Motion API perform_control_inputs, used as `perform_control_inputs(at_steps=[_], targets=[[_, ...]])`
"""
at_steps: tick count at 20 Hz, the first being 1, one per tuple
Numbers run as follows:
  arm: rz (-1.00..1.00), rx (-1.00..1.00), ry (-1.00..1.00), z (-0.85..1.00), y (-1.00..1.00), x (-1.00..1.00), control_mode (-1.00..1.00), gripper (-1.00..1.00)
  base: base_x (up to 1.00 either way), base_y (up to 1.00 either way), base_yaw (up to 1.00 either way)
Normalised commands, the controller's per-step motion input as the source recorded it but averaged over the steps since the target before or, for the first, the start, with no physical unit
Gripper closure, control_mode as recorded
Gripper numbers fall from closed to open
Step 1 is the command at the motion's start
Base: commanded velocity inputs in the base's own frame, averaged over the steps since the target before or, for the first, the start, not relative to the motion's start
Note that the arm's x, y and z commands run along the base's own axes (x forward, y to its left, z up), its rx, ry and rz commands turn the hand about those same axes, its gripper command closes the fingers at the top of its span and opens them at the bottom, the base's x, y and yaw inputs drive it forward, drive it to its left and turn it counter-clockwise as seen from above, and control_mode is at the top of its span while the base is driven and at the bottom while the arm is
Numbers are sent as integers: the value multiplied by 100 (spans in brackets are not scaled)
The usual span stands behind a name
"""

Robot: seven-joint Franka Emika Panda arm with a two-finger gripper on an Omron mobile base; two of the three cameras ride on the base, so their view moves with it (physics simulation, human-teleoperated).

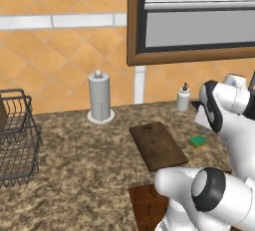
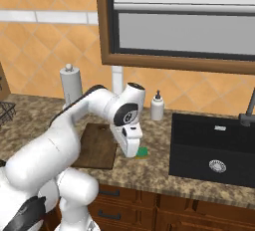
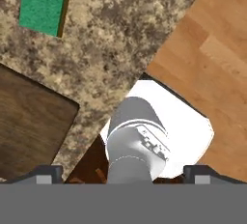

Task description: Pick up the sponge from the counter and clean the cutting board by briefly scrubbing or pressing down on the cutting board. Once finished, release the sponge.

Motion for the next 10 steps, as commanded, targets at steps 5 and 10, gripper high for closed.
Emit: perform_control_inputs(at_steps=[5,10], targets=[[32,5,-34,100,100,-33,-100,-100,0,0,0],[37,6,-47,100,89,-7,-100,-100,0,0,0]])
